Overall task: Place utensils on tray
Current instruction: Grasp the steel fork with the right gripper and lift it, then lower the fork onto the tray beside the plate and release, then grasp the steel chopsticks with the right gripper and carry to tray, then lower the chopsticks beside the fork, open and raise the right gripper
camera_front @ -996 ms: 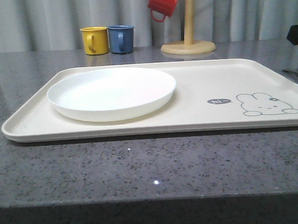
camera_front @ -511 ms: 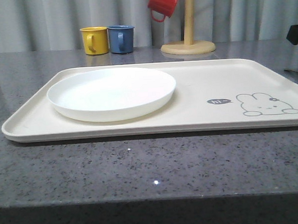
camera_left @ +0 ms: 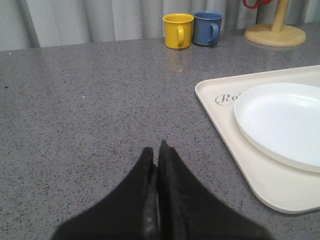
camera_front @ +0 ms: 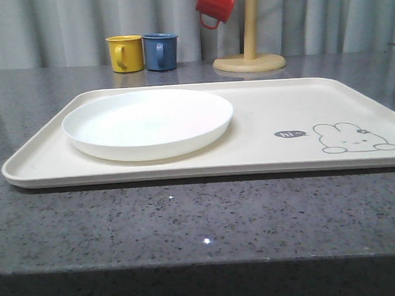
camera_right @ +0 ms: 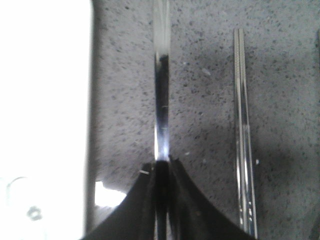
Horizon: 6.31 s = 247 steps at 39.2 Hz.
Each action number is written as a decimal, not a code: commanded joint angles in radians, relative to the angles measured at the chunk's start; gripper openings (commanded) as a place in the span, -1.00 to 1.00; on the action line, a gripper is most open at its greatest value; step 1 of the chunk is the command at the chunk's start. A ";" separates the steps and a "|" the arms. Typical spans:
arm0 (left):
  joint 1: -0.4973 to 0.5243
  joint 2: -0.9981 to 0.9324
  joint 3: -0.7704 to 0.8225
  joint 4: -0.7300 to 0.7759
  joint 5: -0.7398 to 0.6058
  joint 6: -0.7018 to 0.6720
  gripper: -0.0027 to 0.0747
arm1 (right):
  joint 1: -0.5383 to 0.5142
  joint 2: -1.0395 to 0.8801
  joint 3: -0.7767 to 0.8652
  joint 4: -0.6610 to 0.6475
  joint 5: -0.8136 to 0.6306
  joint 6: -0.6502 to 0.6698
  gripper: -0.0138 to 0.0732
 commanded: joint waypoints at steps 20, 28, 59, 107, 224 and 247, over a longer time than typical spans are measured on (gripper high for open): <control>-0.006 0.006 -0.026 -0.013 -0.081 -0.010 -0.98 | 0.425 0.089 -0.137 0.008 -0.101 0.278 -0.74; -0.006 0.006 -0.026 -0.013 -0.081 -0.010 -0.98 | 0.434 0.198 -0.214 0.007 -0.086 0.395 -0.74; -0.006 0.006 -0.026 -0.013 -0.081 -0.010 -0.98 | 0.434 0.287 -0.220 0.009 -0.108 0.444 -0.04; -0.006 0.006 -0.026 -0.013 -0.081 -0.010 -0.98 | -0.121 0.232 -0.204 -0.136 0.246 0.026 0.14; -0.006 0.006 -0.026 -0.013 -0.081 -0.010 -0.98 | 0.320 0.365 -0.501 -0.043 0.401 0.315 0.20; -0.006 0.006 -0.026 -0.013 -0.081 -0.010 -0.98 | -0.016 0.273 -0.513 -0.140 0.490 0.082 0.20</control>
